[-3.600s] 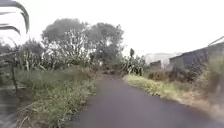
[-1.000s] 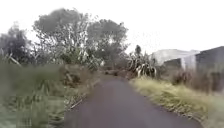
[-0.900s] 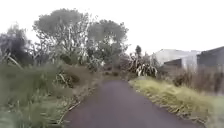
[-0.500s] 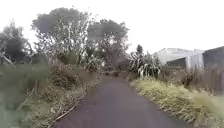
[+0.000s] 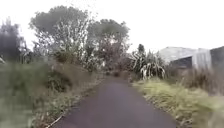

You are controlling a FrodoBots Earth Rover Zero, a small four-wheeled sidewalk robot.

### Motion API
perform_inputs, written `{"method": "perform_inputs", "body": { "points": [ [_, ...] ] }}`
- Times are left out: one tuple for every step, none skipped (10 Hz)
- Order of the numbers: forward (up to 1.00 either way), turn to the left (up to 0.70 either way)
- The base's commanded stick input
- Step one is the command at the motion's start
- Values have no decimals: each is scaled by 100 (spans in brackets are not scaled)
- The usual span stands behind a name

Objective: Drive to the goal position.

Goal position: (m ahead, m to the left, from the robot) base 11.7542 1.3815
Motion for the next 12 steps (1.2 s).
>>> {"method": "perform_inputs", "body": {
  "points": [
    [85,0],
    [85,0],
    [85,0],
    [85,0],
    [85,0],
    [85,0],
    [85,0],
    [85,0],
    [85,0],
    [85,0],
    [85,0],
    [85,0]
  ]
}}
